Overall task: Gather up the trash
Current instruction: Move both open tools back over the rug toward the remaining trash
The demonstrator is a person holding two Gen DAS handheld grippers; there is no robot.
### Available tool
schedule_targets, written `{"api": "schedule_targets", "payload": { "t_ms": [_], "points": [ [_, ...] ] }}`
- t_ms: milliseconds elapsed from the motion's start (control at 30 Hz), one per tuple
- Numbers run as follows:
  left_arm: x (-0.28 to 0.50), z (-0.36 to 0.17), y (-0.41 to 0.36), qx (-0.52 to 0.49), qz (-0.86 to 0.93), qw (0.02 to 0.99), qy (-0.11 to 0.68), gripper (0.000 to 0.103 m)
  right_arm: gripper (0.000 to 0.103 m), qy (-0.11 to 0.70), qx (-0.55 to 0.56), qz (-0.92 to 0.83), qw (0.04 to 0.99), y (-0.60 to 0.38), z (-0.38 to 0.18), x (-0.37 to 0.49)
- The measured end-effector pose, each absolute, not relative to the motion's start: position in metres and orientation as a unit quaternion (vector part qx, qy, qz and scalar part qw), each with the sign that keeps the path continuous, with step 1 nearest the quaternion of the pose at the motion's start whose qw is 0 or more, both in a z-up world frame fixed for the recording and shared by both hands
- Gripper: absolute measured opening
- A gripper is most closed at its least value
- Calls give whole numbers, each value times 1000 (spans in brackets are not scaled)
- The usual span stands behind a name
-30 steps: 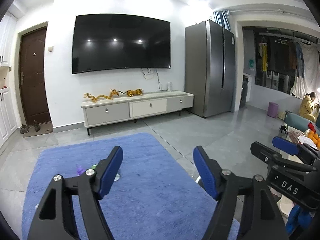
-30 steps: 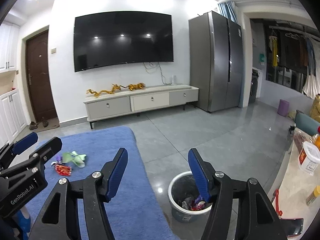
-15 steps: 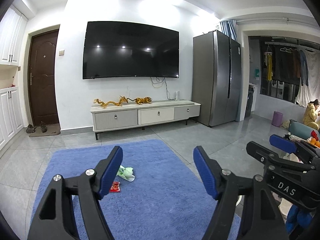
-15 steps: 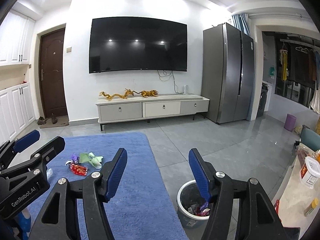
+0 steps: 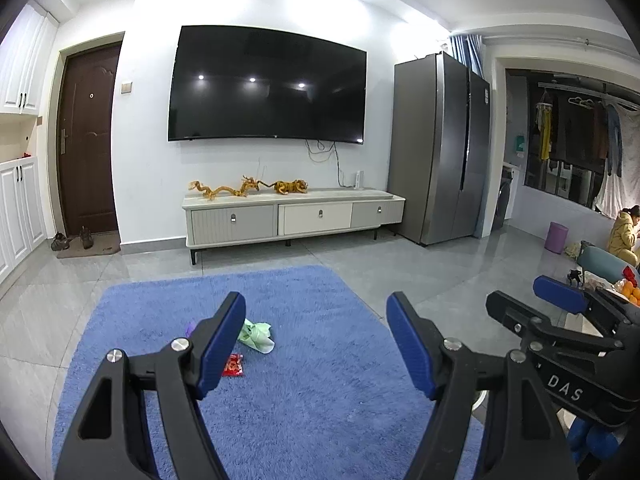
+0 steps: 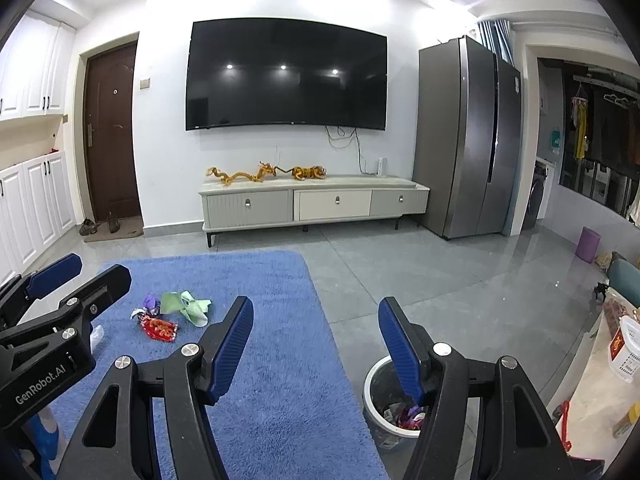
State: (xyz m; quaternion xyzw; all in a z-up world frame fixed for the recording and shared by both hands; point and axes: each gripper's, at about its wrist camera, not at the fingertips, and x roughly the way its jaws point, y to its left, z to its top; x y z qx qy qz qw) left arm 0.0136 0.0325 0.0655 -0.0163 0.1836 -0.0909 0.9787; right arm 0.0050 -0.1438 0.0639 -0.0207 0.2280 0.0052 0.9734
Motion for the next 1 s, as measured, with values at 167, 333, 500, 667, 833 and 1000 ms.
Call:
{"api": "schedule_targets", "payload": {
  "t_ms": [167, 333, 500, 667, 833, 1000],
  "points": [
    [26, 58, 33, -18, -93, 976, 198, 72, 62, 241, -18, 4, 970, -145, 56, 15],
    [32, 50, 28, -15, -94, 973, 208, 72, 63, 250, -16, 3, 968, -147, 50, 18],
    [32, 46, 23, -13, -96, 972, 214, 72, 63, 256, -16, 2, 967, -152, 48, 18],
    [35, 37, 11, -7, -103, 969, 224, 72, 63, 256, -13, -5, 967, -161, 46, 13],
    [39, 28, -5, 9, -108, 966, 235, 72, 63, 260, 3, -9, 966, -174, 40, 13],
    [42, 19, -19, 24, -114, 963, 243, 72, 63, 258, 19, -13, 966, -185, 36, 11]
  ]
}}
